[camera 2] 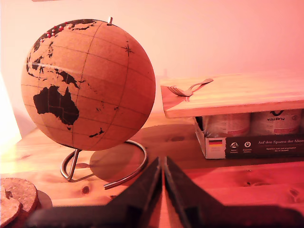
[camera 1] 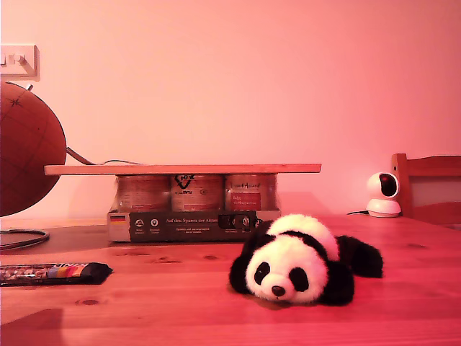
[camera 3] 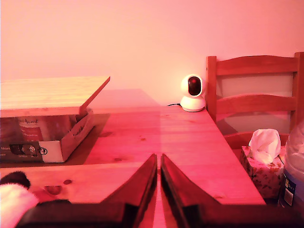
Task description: Slide the snack bar to the right
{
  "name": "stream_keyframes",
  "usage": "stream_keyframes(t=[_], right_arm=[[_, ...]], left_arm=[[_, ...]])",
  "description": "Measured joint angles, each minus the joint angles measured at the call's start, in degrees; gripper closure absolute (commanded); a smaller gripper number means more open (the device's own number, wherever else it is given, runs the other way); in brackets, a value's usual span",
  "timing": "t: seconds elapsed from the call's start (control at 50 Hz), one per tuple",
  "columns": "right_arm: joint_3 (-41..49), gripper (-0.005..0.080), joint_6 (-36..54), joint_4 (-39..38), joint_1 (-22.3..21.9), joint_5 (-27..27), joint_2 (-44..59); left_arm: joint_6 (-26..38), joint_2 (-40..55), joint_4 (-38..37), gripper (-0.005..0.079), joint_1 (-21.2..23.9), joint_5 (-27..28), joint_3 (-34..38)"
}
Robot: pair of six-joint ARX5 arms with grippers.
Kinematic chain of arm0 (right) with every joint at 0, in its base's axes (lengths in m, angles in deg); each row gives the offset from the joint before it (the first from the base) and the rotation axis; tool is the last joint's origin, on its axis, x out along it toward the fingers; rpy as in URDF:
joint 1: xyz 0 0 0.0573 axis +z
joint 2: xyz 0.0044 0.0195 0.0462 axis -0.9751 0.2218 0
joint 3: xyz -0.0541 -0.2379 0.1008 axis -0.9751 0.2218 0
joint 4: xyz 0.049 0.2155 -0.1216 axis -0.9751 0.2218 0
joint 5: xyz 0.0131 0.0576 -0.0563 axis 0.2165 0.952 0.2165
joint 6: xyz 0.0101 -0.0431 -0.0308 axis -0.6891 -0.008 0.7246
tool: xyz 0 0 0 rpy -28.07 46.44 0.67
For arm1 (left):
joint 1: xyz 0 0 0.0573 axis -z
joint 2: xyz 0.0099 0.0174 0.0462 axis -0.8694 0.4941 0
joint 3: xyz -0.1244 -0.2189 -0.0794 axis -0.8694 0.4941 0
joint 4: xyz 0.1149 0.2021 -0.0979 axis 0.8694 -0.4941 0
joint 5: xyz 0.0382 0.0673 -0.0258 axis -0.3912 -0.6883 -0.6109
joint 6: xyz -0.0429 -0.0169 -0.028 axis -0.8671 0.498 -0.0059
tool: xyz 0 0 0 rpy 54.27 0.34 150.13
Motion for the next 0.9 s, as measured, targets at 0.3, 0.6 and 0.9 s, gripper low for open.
stream_keyframes(t=[0.3, 0.6, 0.9], right_arm=[[-3.9, 0.0764, -10.4, -3.1, 4.9, 11.7, 0.0], [-3.9, 0.0765, -11.3, -2.6, 4.9, 17.7, 0.0], [-3.9, 0.0764, -11.9, 1.8, 15.6, 27.1, 0.0]], left_arm=[[-11.4, -0.3, 4.8, 0.0763, -5.9, 16.6, 0.3], [-12.9, -0.3, 3.8, 0.0763, -5.9, 20.4, 0.3], [-14.4, 0.6, 1.1, 0.0763, -5.6, 24.8, -0.2]])
